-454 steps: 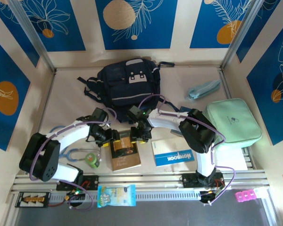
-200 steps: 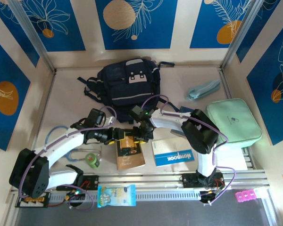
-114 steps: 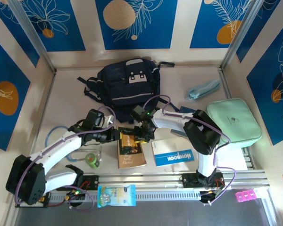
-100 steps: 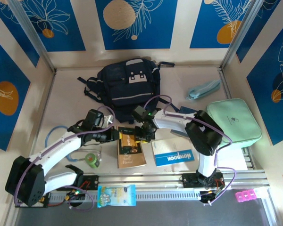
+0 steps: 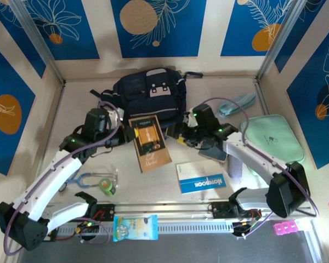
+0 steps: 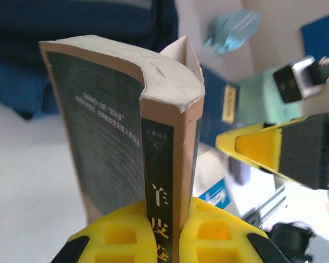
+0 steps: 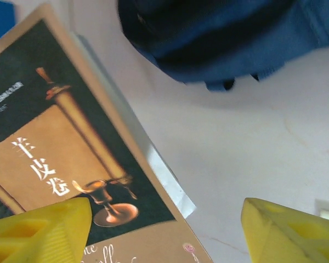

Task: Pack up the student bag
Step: Pick up the book from the bottom-center of the table, then pass the book.

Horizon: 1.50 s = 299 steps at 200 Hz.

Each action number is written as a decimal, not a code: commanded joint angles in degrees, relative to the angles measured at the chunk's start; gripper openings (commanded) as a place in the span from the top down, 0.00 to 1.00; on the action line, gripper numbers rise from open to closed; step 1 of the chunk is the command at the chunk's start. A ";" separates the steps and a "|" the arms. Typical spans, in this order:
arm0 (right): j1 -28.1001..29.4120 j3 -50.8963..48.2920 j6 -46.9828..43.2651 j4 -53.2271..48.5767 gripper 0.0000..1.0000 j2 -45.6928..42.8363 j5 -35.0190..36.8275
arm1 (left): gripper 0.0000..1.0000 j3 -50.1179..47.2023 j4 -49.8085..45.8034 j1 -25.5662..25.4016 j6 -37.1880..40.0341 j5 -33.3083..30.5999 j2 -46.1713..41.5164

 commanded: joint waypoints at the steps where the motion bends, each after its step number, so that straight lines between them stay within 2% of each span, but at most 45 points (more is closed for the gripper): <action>1: -3.64 -1.56 3.72 6.71 0.24 -3.01 -10.44 | 1.00 6.85 0.48 -0.24 -4.92 -5.18 0.36; 18: -6.08 -1.67 6.14 9.00 0.22 -5.08 -13.46 | 1.00 10.36 3.11 0.10 -7.07 -7.33 2.48; 53: -7.75 -2.15 11.73 12.10 0.15 -9.01 -14.42 | 1.00 14.05 10.35 1.19 -13.31 -10.40 6.76; 93: -6.59 -7.16 24.93 23.94 0.06 -9.14 -15.30 | 1.00 12.84 20.91 2.97 -22.20 -10.96 9.38; 120: -4.24 -8.98 32.12 30.10 0.00 -7.31 -12.49 | 1.00 12.84 25.20 4.61 -26.32 -10.07 10.71; 140: -1.94 -9.97 37.81 35.56 0.01 -5.54 -8.46 | 1.00 10.76 30.34 4.99 -30.27 -8.44 11.35; 159: 0.74 -12.07 43.82 46.28 0.01 -3.82 -2.24 | 1.00 9.14 33.94 5.24 -33.16 -6.67 12.17; 178: 2.69 -11.29 44.83 50.92 0.01 -2.19 2.77 | 1.00 8.31 35.84 5.66 -34.88 -5.32 12.86; 211: 4.27 -11.04 47.48 59.28 0.01 1.77 6.90 | 1.00 8.59 37.23 6.58 -36.31 -3.30 13.97; 251: 3.65 -9.52 50.35 59.46 0.00 5.37 6.63 | 1.00 8.12 40.84 6.78 -37.43 -2.59 15.12; 299: -0.52 -8.05 52.95 63.38 0.15 8.17 5.22 | 1.00 4.52 45.31 6.95 -40.27 -4.46 14.25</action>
